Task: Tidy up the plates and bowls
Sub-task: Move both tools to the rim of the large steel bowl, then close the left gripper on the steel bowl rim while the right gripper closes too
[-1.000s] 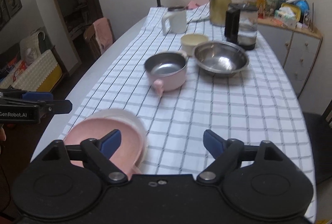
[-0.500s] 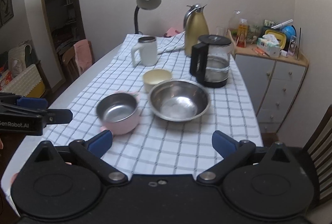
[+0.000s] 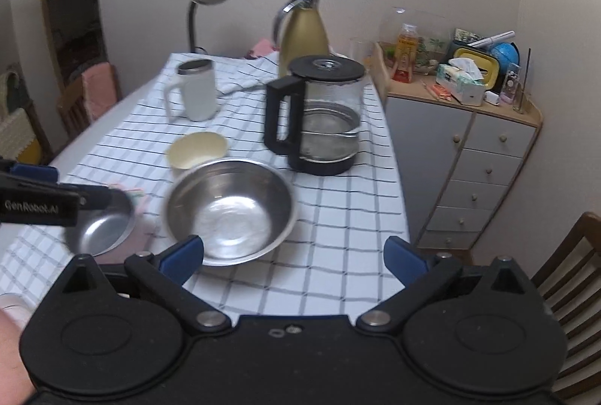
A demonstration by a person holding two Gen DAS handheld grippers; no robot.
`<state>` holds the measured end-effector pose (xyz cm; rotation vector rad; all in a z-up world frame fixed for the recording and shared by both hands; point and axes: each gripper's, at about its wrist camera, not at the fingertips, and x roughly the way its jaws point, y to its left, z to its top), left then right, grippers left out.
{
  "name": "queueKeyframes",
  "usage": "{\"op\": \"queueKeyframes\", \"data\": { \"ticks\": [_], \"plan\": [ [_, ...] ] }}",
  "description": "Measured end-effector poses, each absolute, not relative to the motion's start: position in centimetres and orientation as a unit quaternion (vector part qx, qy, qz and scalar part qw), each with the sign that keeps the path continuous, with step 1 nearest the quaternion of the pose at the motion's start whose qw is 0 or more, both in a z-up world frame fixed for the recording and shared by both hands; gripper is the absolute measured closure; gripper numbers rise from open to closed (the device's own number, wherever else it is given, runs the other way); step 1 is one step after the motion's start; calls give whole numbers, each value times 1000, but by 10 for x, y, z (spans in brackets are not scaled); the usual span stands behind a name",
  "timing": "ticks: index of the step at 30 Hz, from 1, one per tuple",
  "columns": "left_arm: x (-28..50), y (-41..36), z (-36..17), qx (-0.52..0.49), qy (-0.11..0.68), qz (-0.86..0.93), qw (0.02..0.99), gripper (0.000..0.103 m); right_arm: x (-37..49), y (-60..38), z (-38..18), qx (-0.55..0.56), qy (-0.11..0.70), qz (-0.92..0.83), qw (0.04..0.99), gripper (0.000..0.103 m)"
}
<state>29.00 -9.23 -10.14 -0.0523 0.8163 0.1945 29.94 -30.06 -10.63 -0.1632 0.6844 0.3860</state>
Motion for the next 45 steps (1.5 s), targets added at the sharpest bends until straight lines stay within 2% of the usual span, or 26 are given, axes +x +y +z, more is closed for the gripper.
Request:
{"op": "queueKeyframes", "data": {
  "ticks": [19, 22, 24, 26, 31, 33, 35, 41, 45],
  "plan": [
    [420, -67, -174, -63, 481, 134, 864, 25, 433, -267, -170, -75, 416, 205, 883, 3],
    [428, -63, -183, -70, 490, 144, 857, 25, 445, -261, -183, -70, 434, 207, 874, 10],
    [429, -61, -187, -84, 494, 142, 854, 25, 450, -257, -191, -73, 444, 212, 867, 20],
    [431, -60, -191, -87, 499, 143, 850, 25, 453, -254, -197, -73, 450, 216, 863, 24],
    [435, -59, -199, -94, 509, 142, 844, 47, 461, -252, -206, -56, 468, 222, 853, 37],
    [435, -60, -202, -95, 512, 144, 841, 63, 463, -252, -208, -48, 474, 222, 851, 47],
    [435, -58, -204, -106, 515, 144, 838, 73, 465, -252, -210, -42, 478, 221, 849, 53],
    [429, -61, -201, -102, 510, 145, 842, 87, 462, -250, -211, -36, 482, 222, 847, 73],
    [425, -63, -198, -101, 508, 145, 843, 87, 456, -251, -210, -43, 477, 211, 852, 86]
  ]
}}
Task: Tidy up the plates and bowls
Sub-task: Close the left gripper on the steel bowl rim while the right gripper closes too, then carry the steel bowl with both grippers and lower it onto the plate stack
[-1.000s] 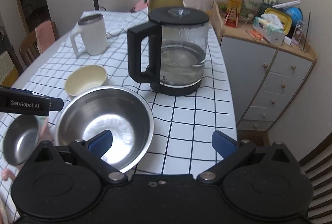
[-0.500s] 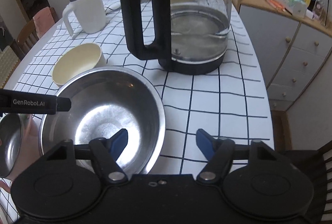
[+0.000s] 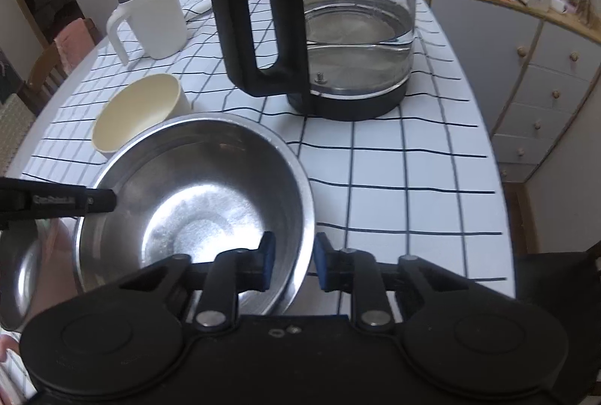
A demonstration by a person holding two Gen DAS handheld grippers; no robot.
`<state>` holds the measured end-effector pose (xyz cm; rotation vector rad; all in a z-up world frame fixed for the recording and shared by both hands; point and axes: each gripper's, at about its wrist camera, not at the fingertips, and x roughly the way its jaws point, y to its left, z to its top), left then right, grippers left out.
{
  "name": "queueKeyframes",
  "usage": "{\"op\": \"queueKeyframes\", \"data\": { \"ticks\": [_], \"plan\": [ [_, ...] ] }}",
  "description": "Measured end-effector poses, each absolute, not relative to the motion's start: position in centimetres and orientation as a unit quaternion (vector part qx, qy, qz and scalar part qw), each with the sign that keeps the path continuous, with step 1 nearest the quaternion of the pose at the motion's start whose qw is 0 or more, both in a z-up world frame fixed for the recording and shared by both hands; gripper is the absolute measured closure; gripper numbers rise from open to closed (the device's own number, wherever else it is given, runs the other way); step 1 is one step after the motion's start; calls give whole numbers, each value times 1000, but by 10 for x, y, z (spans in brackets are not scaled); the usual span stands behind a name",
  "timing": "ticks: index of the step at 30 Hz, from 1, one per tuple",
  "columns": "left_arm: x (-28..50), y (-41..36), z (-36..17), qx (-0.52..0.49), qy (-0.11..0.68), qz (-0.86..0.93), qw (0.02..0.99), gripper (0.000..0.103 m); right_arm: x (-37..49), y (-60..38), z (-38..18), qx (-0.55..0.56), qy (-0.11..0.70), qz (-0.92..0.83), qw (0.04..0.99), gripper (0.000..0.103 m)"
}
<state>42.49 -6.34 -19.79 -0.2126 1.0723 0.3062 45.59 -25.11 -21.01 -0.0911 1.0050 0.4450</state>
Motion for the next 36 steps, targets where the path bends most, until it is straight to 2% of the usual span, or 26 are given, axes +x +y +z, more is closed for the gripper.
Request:
{"op": "queueKeyframes", "data": {
  "ticks": [1, 14, 27, 36],
  "plan": [
    [423, -65, -196, -99, 506, 144, 845, 87, 455, -252, -210, -45, 478, 208, 852, 89],
    [374, -90, -164, -94, 503, 105, 853, 88, 415, -280, -181, -30, 475, 190, 859, 90],
    [284, -118, -120, -69, 488, 42, 869, 88, 324, -309, -131, -18, 459, 150, 875, 90],
    [211, -132, -103, -54, 483, 4, 874, 88, 251, -330, -118, 6, 465, 124, 876, 90]
  ]
}}
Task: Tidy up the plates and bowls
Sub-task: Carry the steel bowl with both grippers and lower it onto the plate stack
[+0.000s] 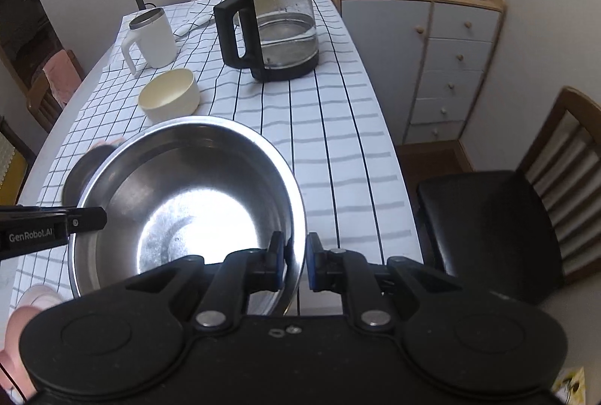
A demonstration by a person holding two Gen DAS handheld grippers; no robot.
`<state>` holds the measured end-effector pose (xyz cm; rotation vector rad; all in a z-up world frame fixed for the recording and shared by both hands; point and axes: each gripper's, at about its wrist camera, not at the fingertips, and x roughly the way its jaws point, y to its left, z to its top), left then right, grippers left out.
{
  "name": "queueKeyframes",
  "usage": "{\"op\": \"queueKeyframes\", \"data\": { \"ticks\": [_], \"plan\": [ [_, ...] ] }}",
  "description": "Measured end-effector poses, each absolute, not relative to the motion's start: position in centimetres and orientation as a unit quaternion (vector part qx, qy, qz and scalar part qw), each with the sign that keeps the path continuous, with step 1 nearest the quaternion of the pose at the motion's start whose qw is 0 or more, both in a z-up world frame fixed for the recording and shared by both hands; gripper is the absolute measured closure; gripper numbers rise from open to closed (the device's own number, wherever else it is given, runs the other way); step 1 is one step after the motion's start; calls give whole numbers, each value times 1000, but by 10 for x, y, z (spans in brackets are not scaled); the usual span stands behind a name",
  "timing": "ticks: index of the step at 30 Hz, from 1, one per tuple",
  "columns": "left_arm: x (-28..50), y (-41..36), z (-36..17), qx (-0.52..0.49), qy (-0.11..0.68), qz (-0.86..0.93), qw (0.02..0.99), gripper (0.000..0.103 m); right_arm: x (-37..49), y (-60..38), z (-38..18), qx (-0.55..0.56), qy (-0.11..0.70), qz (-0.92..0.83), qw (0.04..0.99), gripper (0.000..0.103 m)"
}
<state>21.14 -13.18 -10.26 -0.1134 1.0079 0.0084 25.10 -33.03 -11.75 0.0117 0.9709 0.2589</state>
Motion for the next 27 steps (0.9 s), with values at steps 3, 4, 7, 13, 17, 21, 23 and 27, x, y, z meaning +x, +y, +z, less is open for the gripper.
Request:
{"op": "queueKeyframes", "data": {
  "ticks": [3, 4, 7, 13, 17, 21, 23, 27],
  "plan": [
    [189, -136, -102, -49, 485, -11, 873, 88, 228, -334, -115, 10, 465, 117, 877, 90],
    [183, -137, -103, -48, 488, -17, 872, 88, 220, -336, -115, 11, 465, 114, 878, 90],
    [166, -141, -109, -36, 492, -28, 869, 88, 201, -342, -117, 20, 471, 105, 876, 90],
    [140, -147, -133, -22, 513, -43, 857, 88, 167, -345, -133, 16, 484, 90, 870, 90],
    [128, -149, -151, -11, 525, -48, 850, 88, 153, -345, -149, 16, 496, 83, 864, 90],
    [122, -148, -171, 0, 529, -50, 847, 88, 145, -342, -165, 18, 505, 79, 859, 90],
    [122, -147, -181, 0, 539, -49, 841, 88, 144, -340, -174, 13, 508, 79, 858, 90],
    [122, -146, -193, 4, 551, -44, 833, 88, 144, -335, -190, 10, 525, 73, 848, 90]
  ]
}}
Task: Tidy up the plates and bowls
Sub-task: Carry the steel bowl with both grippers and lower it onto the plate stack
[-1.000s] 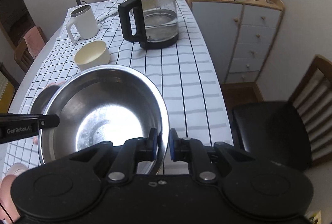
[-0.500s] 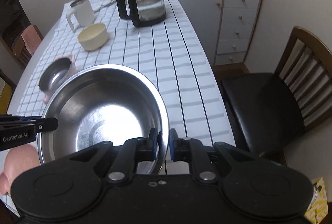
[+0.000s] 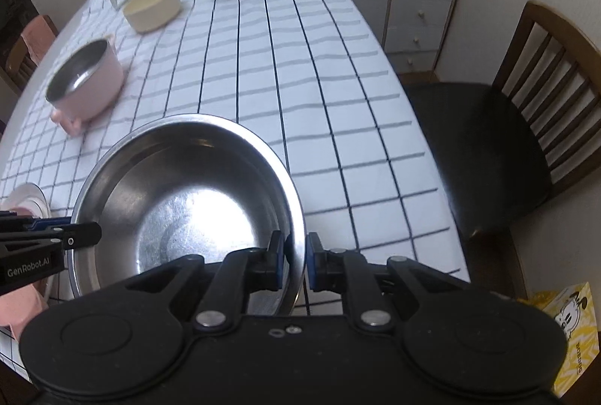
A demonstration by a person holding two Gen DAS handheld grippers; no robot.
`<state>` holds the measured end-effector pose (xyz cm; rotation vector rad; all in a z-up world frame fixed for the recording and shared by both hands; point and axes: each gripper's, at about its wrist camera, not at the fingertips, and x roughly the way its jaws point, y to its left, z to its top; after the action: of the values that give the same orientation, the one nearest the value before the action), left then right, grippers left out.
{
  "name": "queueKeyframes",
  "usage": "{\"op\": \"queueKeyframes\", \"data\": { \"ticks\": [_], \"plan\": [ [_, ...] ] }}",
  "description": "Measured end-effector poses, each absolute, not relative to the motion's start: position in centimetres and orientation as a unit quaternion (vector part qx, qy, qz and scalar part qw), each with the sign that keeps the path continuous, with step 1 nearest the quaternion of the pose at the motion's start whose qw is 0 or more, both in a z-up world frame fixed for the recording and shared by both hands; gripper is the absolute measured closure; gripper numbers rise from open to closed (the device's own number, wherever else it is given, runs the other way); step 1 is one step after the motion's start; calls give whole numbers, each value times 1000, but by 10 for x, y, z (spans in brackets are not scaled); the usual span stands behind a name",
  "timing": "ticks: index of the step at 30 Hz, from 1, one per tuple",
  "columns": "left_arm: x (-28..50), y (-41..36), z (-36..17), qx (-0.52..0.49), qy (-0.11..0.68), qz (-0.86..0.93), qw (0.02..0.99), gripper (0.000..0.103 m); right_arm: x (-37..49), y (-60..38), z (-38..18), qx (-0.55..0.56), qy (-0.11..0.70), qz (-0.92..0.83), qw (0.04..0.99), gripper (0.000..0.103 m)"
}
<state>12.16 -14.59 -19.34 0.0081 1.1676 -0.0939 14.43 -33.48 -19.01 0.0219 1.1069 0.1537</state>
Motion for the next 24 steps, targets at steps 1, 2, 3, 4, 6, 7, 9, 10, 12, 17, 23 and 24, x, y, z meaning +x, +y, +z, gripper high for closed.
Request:
{"op": "queueKeyframes", "data": {
  "ticks": [1, 2, 3, 4, 6, 7, 9, 10, 12, 17, 23, 24],
  "plan": [
    [122, -146, -195, 4, 554, -45, 831, 88, 144, -333, -192, 8, 527, 73, 847, 90],
    [122, -145, -196, 3, 557, -46, 830, 88, 143, -332, -193, 5, 528, 75, 846, 90],
    [122, -145, -197, 4, 558, -45, 829, 88, 143, -331, -194, 3, 530, 74, 845, 90],
    [122, -144, -198, 6, 558, -45, 829, 88, 143, -330, -196, 2, 532, 72, 844, 90],
    [123, -143, -199, 6, 559, -44, 828, 88, 145, -330, -199, 4, 536, 73, 841, 90],
    [124, -142, -200, 6, 559, -44, 828, 88, 145, -329, -200, 5, 539, 73, 839, 90],
    [125, -142, -200, 7, 558, -45, 828, 88, 145, -328, -203, 4, 541, 73, 838, 90],
    [125, -142, -201, 9, 557, -46, 829, 88, 145, -327, -203, 3, 540, 72, 839, 90],
    [125, -142, -201, 8, 557, -47, 829, 88, 146, -326, -204, 0, 539, 70, 839, 90],
    [127, -139, -201, 4, 561, -54, 826, 88, 148, -326, -204, 6, 540, 68, 839, 85],
    [124, -137, -195, 5, 548, -53, 835, 88, 148, -321, -200, -1, 534, 62, 843, 80],
    [123, -136, -193, 5, 547, -54, 836, 88, 147, -320, -198, 0, 532, 62, 844, 79]
  ]
}}
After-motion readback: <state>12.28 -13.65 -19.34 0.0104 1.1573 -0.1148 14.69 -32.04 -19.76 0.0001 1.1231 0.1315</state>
